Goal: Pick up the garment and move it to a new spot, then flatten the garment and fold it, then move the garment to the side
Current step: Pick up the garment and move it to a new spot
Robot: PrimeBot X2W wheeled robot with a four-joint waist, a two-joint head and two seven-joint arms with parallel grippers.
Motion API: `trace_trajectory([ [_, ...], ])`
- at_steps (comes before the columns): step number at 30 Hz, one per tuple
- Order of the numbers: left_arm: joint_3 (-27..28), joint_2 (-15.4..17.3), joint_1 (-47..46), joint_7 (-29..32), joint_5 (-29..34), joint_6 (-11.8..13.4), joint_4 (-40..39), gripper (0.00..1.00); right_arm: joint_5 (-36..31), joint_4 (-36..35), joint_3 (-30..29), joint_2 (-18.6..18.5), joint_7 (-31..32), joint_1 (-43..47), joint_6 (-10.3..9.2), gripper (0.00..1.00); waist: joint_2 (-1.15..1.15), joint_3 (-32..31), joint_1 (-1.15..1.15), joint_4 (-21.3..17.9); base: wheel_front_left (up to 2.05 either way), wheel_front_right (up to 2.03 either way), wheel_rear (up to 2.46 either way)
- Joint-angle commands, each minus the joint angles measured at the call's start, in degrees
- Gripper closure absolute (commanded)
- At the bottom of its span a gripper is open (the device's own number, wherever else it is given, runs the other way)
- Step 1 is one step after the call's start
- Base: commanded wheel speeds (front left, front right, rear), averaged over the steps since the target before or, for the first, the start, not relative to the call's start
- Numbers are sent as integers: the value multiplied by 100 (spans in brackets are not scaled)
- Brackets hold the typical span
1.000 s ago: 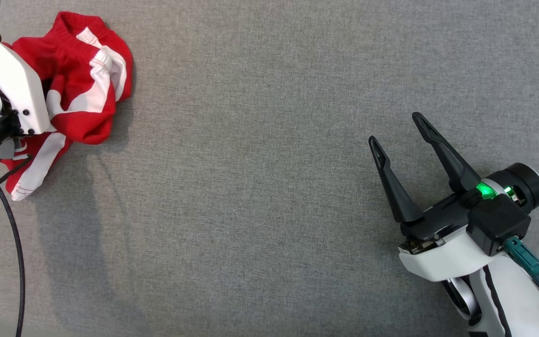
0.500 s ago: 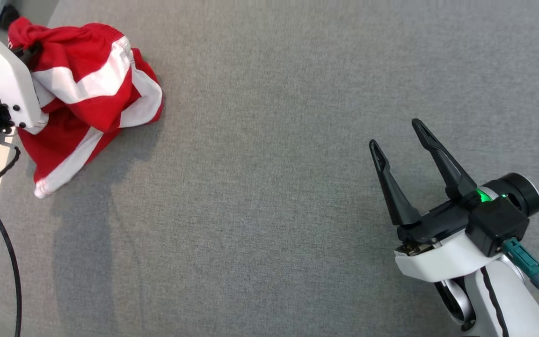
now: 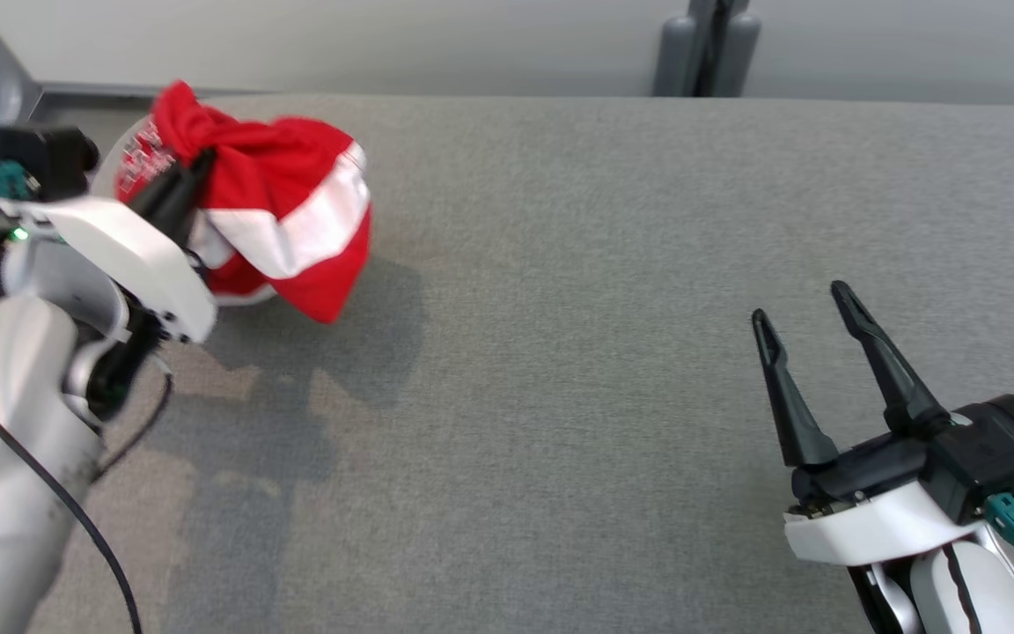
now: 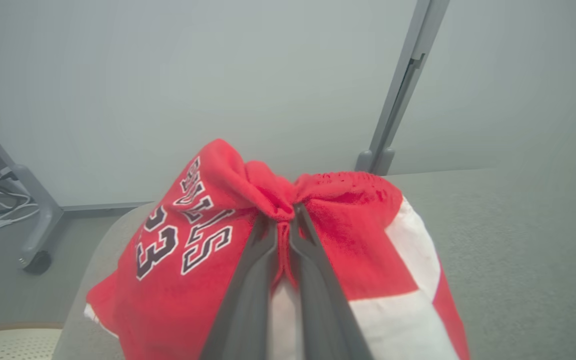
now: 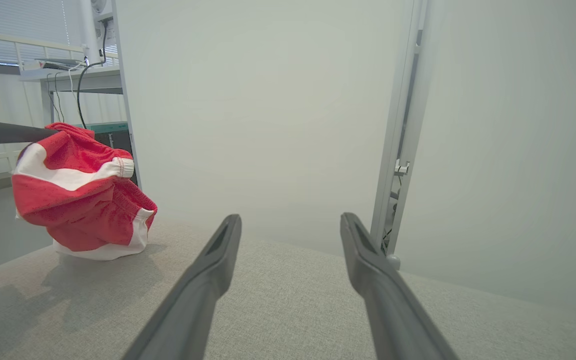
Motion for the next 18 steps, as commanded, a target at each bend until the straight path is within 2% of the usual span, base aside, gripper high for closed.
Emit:
trace_trajectory([
  [1, 12, -16, 116, -89, -6, 60, -106, 100, -18, -41, -42, -21, -7, 79, -2, 0, 0, -209, 0, -194, 0, 0, 0],
  [10, -52, -510, 937, -948, 153, 613, -1260, 100, -45, -216, -321, -137, -7, 343, -2, 0, 0, -525, 0, -874, 0, 0, 0],
  [15, -194, -1011, 1208, -1024, 100, 998, -1686, 100, -77, -245, -413, -183, -7, 355, -2, 0, 0, -481, 0, -1295, 0, 0, 0],
  [18, -383, -1280, 1264, -985, 182, 1161, -1678, 100, -62, -249, -407, -136, -7, 301, -2, 0, 0, -413, 0, -1575, 0, 0, 0],
])
